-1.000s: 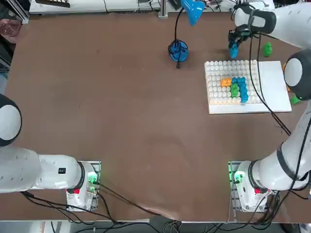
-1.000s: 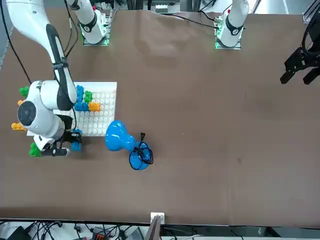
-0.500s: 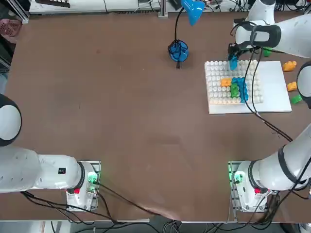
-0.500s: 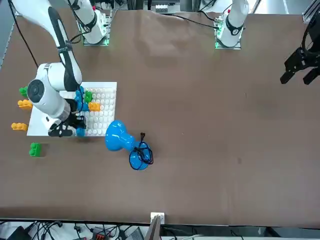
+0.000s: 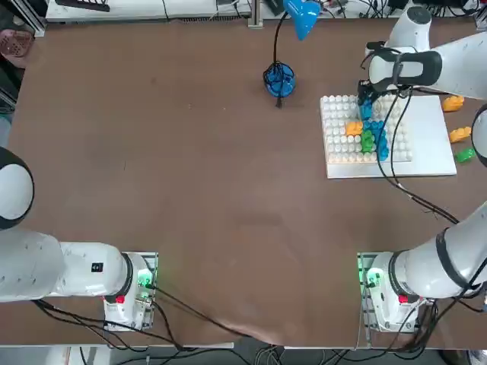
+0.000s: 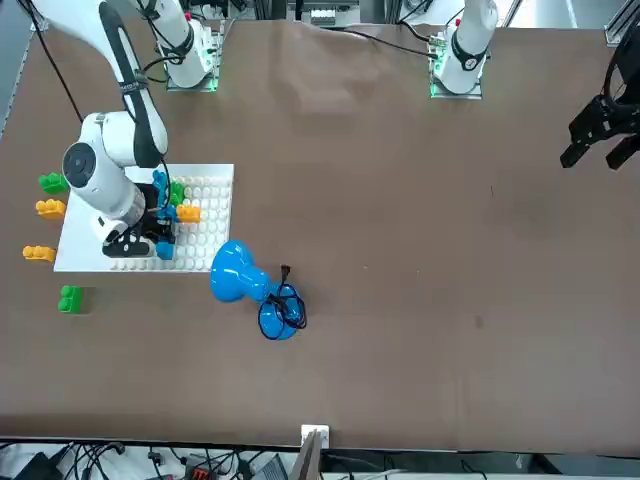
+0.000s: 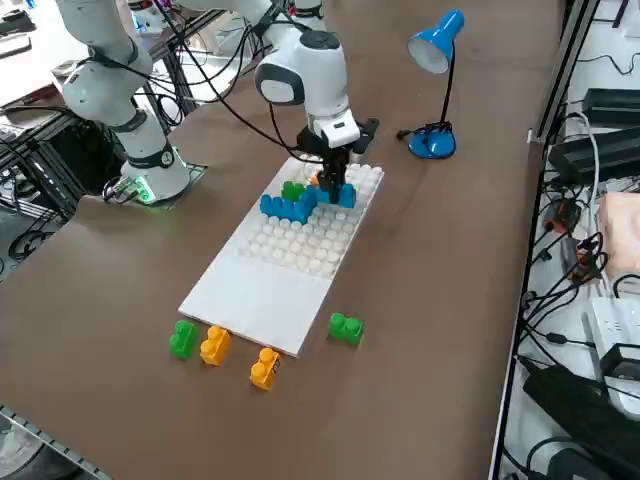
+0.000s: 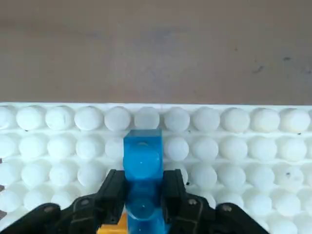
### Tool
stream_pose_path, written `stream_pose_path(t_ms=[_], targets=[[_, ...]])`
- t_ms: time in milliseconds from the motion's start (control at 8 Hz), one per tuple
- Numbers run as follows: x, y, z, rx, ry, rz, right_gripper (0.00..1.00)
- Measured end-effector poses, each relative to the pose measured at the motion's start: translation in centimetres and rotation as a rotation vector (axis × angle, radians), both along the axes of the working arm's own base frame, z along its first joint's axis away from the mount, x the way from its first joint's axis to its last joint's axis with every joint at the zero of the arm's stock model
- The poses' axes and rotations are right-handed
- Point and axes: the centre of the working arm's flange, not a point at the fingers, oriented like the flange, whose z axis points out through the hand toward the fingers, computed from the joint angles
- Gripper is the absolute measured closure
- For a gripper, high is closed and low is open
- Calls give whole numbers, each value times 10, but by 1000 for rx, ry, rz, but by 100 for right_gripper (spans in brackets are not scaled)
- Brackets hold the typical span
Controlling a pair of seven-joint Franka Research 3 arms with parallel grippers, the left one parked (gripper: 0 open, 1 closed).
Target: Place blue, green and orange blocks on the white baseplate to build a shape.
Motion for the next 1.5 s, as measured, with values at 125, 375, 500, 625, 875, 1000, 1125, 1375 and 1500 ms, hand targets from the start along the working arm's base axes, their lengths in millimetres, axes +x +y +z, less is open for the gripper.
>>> stream_pose_path(t_ms=[125, 375, 500, 625, 875, 1000, 1125, 1375, 1500], targets=[[-1, 0, -1, 0, 1, 0, 63], [-2, 0, -3, 0, 4, -2, 63], [-5, 0, -6, -1, 11, -2, 63], [-7, -1, -8, -1, 12, -2, 63], [-8, 0, -9, -1, 10, 0, 63], [-8, 1, -9, -1, 7, 1, 63], [-9, 2, -10, -1, 3, 3, 63], [-9, 3, -11, -1, 1, 4, 63], [-9, 3, -11, -1, 1, 4, 63]])
